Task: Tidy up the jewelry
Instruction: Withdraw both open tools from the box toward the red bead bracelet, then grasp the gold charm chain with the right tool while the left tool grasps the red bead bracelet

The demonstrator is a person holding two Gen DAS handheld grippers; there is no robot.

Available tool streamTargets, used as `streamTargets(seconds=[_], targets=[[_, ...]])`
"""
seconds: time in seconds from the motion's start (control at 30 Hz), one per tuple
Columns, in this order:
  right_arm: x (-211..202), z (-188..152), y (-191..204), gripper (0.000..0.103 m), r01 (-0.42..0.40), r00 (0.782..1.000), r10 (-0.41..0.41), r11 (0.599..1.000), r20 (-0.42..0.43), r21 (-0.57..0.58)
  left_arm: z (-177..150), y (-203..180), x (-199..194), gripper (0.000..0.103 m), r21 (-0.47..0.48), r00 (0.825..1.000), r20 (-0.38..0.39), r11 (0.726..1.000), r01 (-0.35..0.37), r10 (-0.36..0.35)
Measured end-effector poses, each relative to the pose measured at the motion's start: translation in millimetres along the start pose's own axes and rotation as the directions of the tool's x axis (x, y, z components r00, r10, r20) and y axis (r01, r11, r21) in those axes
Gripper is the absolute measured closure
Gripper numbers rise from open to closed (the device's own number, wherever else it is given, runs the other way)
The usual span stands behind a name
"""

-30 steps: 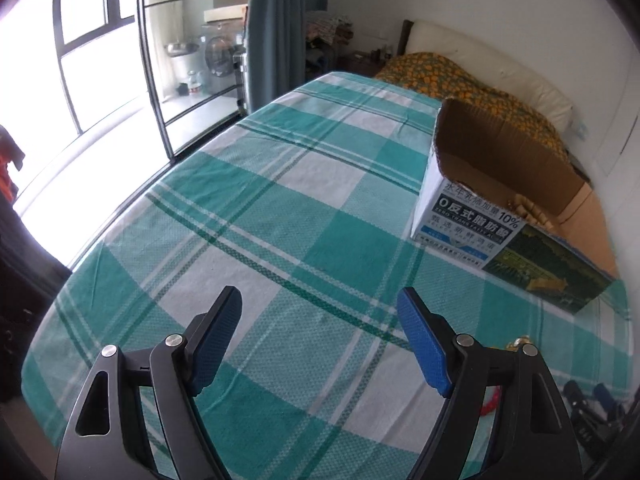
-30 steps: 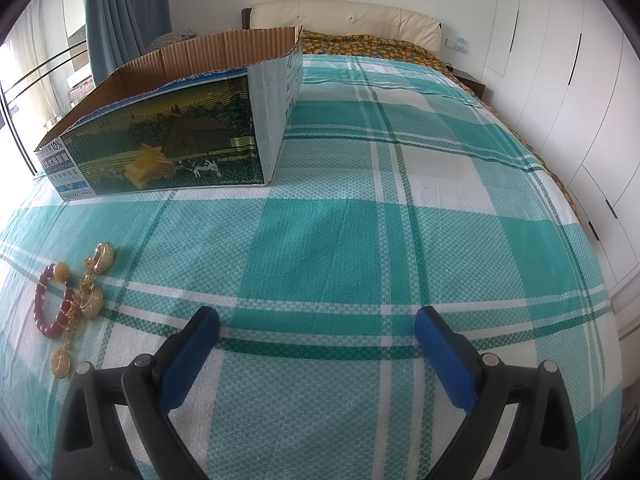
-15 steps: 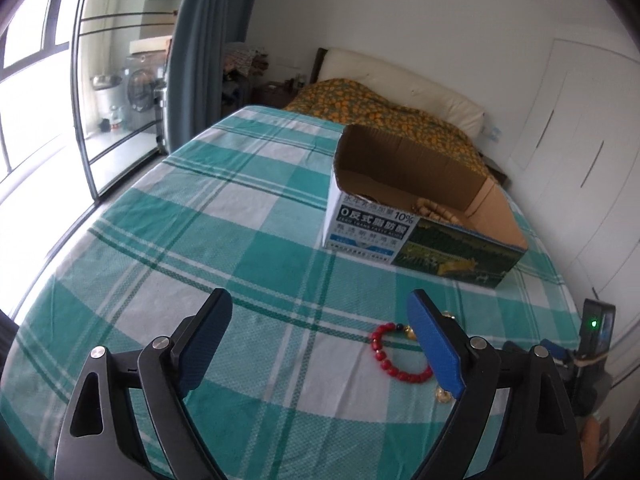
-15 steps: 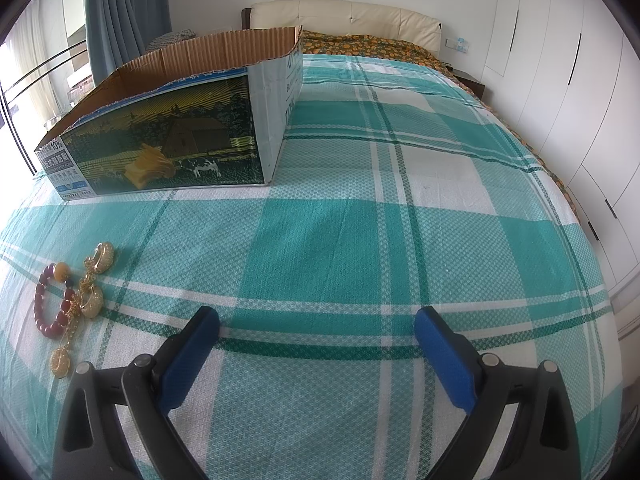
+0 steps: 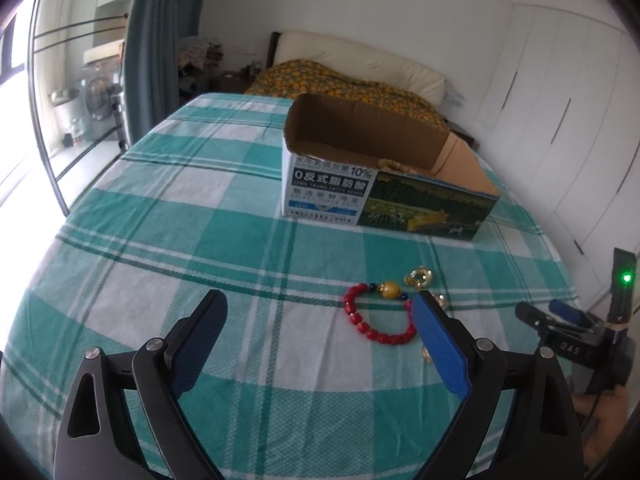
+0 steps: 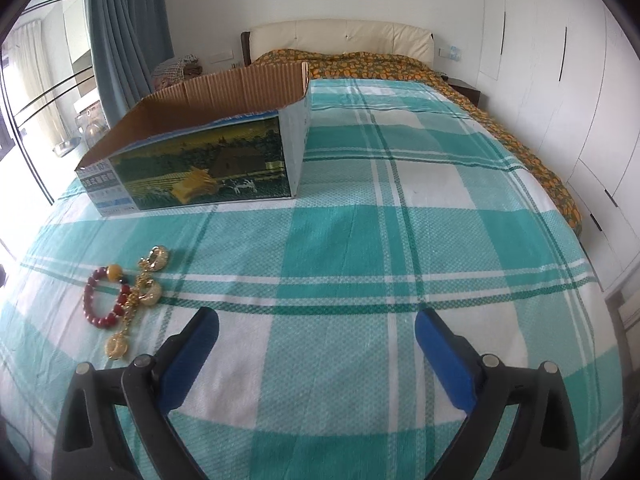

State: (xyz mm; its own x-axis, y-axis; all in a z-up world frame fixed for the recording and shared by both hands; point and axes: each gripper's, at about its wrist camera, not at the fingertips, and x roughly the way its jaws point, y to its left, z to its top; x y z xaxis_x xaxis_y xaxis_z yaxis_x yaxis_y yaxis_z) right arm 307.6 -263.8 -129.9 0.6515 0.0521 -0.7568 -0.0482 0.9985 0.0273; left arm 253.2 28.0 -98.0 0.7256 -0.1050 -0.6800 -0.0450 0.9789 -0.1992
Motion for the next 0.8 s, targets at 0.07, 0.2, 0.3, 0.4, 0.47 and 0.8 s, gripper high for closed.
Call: streamTargets(seconds=[0.07,0.2,0.3,0.4,0.47,0.8], targets=[[-6.0,-1.6,0.6,0.003,-0.005,1.0,0.005,1.0,0.012,0.004,-0.5,-5.8,9.6,0.009,0.031,1.0,-0.026,1.0,0.0,0.0],[-27.8,-8.1,4.8,0.003,-0.027,0.997,0.027,1.0,0.067,-0.006,-3.2,-11.1,24.8,0.009,0.072,0.998,-0.058,0.997,-0.009,0.013],[-35.8,-13.4,10.6,0.003,-0.057,0.996,0.058,0.998,0.068,-0.026,-3.8,-11.8,38.2,0.009,0.092,0.995,-0.09,0.995,-0.023,0.032],[-43.1,-18.2,15.6,0.003,-0.075,0.994,0.079,0.996,0.075,-0.047,-4.2,-10.4,47.2,0.009,0.096,0.993,-0.114,0.995,-0.024,0.035],[-50.5,-20.0,19.4,0.003,-0.084,0.992,0.089,0.995,0.091,-0.061,-4.6,-11.0,53.3,0.009,0.106,0.991,-0.129,0.994,-0.03,0.044],[-77.8,-18.8,26.9,0.003,-0.029,0.985,0.043,0.996,0.17,-0.085,-7.1,-20.6,88.0,0.009,0.155,0.976,-0.192,0.985,-0.07,0.099]])
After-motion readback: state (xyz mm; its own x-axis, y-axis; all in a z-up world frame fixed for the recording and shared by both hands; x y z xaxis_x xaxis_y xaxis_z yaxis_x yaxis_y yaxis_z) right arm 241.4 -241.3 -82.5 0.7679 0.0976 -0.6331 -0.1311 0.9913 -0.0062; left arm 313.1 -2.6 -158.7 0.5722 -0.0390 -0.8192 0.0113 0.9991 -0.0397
